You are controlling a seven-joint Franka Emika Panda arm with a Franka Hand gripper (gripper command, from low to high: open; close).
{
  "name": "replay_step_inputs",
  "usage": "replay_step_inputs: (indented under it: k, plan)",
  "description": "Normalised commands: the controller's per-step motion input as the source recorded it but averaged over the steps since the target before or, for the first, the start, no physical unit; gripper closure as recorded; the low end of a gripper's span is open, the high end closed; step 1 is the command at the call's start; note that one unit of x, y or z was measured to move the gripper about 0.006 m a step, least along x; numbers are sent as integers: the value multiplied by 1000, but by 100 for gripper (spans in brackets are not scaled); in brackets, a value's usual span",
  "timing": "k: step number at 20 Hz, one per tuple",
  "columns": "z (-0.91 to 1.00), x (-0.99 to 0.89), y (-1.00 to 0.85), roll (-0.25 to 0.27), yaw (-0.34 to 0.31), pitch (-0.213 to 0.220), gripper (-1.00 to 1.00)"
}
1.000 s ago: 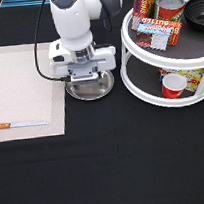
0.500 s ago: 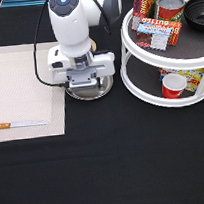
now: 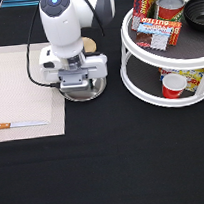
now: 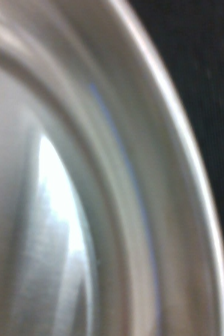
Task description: Arrange plate and fork
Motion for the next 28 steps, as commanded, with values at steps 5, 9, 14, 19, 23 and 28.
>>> replay_step_inputs:
  k: [5, 9, 14, 19, 23, 28]
  plan:
    - [221, 363, -527, 7, -2, 93, -100]
    - [131, 286, -634, 23, 0, 70, -100]
    - [89, 245, -706, 38, 15, 48, -100]
    - [101, 246, -759, 60, 43, 47, -100]
    - [154, 307, -795, 82, 52, 58, -100]
    - [159, 306, -806, 92, 57, 52, -100]
